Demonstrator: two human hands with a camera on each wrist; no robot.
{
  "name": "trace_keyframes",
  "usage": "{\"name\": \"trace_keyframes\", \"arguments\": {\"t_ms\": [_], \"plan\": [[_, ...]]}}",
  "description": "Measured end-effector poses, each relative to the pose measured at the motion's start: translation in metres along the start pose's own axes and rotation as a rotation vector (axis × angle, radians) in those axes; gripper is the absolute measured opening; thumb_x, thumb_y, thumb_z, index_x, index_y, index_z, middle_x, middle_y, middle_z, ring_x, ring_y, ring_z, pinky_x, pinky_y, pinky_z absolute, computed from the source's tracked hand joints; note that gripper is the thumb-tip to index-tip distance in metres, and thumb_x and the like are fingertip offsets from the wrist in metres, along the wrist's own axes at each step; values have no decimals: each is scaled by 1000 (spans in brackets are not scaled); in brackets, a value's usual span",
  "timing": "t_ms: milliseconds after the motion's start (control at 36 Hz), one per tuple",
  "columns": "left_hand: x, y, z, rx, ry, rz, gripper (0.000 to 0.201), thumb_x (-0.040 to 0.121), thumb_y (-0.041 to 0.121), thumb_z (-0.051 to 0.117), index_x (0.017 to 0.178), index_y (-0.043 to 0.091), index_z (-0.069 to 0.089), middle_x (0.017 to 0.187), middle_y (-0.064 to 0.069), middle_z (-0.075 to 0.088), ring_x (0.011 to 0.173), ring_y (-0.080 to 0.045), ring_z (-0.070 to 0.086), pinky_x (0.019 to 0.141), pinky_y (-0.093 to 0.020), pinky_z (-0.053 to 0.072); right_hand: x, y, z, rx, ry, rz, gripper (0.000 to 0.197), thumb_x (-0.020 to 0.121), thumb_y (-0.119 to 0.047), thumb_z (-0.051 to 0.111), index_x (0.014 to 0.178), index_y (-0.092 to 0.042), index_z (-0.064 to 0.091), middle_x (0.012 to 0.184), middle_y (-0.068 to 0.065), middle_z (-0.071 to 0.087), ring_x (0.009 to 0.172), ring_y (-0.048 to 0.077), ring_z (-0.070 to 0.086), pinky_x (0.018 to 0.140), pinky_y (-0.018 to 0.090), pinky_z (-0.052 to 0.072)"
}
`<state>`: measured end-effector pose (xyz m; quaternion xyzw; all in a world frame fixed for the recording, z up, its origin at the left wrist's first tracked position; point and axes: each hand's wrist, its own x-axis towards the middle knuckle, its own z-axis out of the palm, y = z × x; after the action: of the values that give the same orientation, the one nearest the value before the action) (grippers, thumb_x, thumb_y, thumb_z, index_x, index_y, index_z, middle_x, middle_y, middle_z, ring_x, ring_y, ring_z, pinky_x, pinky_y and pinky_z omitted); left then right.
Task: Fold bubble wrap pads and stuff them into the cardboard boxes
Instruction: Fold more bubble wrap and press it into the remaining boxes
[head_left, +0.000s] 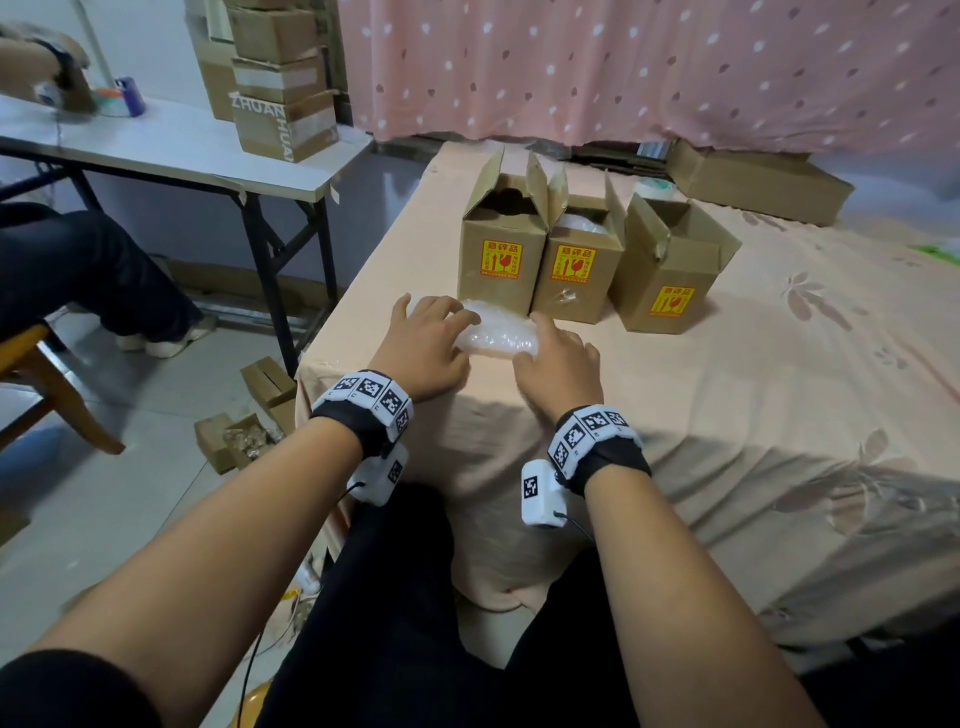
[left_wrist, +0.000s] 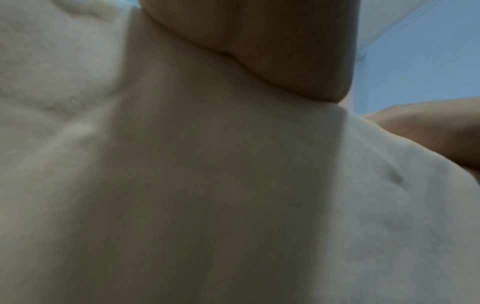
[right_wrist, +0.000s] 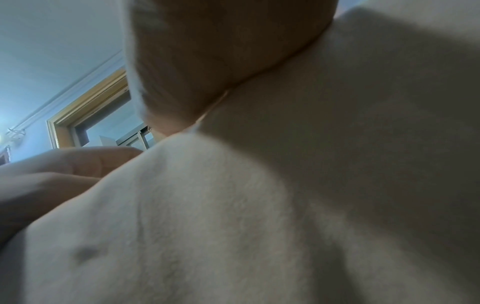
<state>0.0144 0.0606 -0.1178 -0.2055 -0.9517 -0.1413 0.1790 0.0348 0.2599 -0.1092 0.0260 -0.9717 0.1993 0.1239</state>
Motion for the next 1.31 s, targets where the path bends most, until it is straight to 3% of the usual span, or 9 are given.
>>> {"name": "trace_keyframes", "arguments": {"t_ms": [250, 417, 583, 639, 750, 944, 1028, 1194, 1306], "plan": [[-1, 0, 2, -41, 141, -86, 34, 91, 26, 54, 124, 24, 61, 121, -1, 62, 113, -27, 56, 106, -49, 36, 1, 2, -2, 163, 80, -5, 47, 94, -34, 49, 139, -22, 48, 133, 11, 61, 126, 31, 47, 107, 44, 37], [2, 5, -10, -293, 215, -243, 27, 98, 29, 53, 120, 18, 63, 112, -4, 67, 101, -28, 62, 87, -42, 48, 3, 7, -2, 372, 111, 61, 87, 83, -36, 61, 157, -22, 17, 165, 2, 16, 152, 21, 12, 123, 46, 16], [8, 30, -36, -1126, 134, -368, 24, 94, 8, 67, 117, 2, 65, 104, -13, 73, 85, -17, 70, 79, -31, 58, 4, 11, -8, 843, -60, 227, 83, 71, -50, 73, 145, -51, 34, 150, -3, 46, 138, 24, 44, 108, 53, 43], [8, 38, -37, -1222, 82, -382, 25, 94, 5, 66, 117, -4, 63, 111, -22, 71, 90, -23, 69, 84, -37, 58, 1, 13, -16, 1067, -114, 209, 60, 80, -40, 72, 136, -41, 52, 133, -2, 64, 122, 22, 61, 98, 46, 51], [7, 46, -28, -1239, -26, -409, 28, 95, 7, 67, 121, -2, 62, 116, -30, 68, 92, -31, 69, 90, -47, 56, -8, 15, -32, 1324, -113, 172, 12, 97, -16, 62, 105, -10, 68, 96, 3, 77, 86, 16, 73, 78, 32, 58], [14, 58, -35, -1257, -88, -373, 29, 95, 8, 67, 122, -2, 63, 115, -25, 70, 97, -33, 71, 85, -39, 60, -2, 26, -29, 1346, -75, 261, 22, 81, -13, 75, 97, 0, 68, 101, 23, 71, 93, 34, 68, 92, 52, 55], [25, 60, -46, -1137, -142, -323, 26, 95, 11, 68, 119, 4, 68, 112, -13, 73, 90, -14, 73, 67, -18, 54, -1, 29, -35, 1305, -40, 269, 12, 88, -12, 71, 97, -4, 70, 99, 17, 74, 92, 31, 70, 85, 50, 59], [50, 68, -72, -1012, -200, -243, 23, 94, 17, 70, 114, 5, 69, 104, -15, 75, 89, -30, 74, 79, -50, 57, 7, 31, -65, 1245, -1, 191, 8, 93, -20, 67, 98, -14, 71, 101, 10, 75, 93, 27, 71, 72, 37, 58], [72, 79, -89, -1034, -129, -212, 29, 93, 14, 71, 118, 1, 67, 108, -20, 73, 93, -32, 74, 71, -42, 62, 20, 33, -90, 1179, -82, 116, 30, 90, -8, 71, 115, -18, 61, 109, 12, 74, 100, 28, 72, 82, 42, 60]]}}
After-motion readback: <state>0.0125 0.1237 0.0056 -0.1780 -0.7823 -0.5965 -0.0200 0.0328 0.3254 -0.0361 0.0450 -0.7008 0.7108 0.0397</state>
